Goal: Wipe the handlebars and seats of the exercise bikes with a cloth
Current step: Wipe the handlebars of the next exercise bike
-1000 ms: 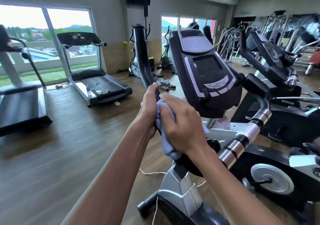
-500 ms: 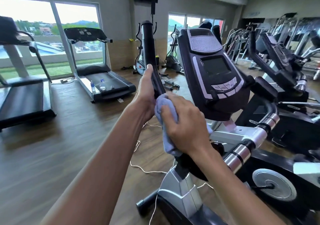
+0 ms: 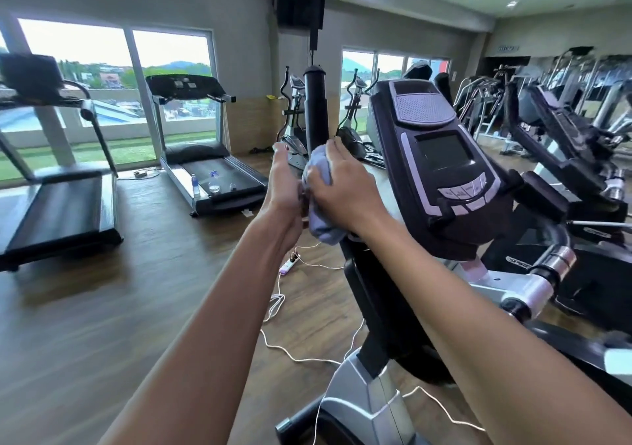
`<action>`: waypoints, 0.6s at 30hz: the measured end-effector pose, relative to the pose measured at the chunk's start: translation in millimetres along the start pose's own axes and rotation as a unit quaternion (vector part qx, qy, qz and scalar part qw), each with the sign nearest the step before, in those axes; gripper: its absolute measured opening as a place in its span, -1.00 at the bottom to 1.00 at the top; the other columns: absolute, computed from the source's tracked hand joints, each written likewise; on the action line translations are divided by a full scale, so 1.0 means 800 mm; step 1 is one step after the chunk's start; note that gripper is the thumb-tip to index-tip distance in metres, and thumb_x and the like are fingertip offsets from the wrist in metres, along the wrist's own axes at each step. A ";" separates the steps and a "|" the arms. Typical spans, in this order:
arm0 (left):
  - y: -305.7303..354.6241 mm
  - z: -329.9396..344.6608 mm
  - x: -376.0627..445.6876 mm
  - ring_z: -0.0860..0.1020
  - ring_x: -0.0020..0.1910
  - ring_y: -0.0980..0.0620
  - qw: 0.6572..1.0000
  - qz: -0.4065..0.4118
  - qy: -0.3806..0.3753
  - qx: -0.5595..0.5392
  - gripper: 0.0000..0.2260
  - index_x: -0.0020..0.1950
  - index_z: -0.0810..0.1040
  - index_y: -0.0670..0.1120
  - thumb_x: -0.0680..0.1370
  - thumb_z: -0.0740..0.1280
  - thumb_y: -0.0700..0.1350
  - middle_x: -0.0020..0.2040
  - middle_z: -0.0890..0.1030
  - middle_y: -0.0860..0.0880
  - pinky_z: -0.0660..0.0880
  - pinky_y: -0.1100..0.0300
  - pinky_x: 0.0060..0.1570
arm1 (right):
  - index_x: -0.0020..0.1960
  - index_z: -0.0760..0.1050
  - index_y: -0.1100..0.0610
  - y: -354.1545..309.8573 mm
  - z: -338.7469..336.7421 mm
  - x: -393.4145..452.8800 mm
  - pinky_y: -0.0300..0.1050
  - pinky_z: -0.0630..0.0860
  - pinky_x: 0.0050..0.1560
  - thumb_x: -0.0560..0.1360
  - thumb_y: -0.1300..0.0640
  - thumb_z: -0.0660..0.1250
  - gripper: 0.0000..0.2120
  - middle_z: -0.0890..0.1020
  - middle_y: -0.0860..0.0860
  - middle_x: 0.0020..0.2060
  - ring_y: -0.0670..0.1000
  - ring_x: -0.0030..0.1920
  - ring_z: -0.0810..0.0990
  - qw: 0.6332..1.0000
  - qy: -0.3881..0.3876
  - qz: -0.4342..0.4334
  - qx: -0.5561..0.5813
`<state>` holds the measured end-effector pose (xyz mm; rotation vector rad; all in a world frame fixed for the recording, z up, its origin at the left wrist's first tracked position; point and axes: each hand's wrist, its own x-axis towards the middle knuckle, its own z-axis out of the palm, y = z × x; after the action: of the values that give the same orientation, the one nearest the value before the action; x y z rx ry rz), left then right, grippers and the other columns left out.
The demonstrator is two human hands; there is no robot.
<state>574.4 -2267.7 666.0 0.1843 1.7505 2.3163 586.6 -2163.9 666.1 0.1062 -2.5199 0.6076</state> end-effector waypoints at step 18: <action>0.030 0.003 0.028 0.61 -0.37 0.05 0.997 0.025 0.064 0.038 -0.58 0.03 0.55 -0.17 0.68 0.17 0.17 -0.30 0.63 -0.06 0.50 0.21 -0.35 | 0.15 0.42 0.16 0.005 -0.007 0.012 -0.09 0.35 -0.06 0.57 -0.15 0.31 -0.61 0.56 0.12 0.02 0.19 0.10 0.58 0.994 -0.035 0.103 0.014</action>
<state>550.7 -2265.7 688.5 0.0942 1.9171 2.3465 580.3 -2157.5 674.1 -0.1254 -2.6102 0.7319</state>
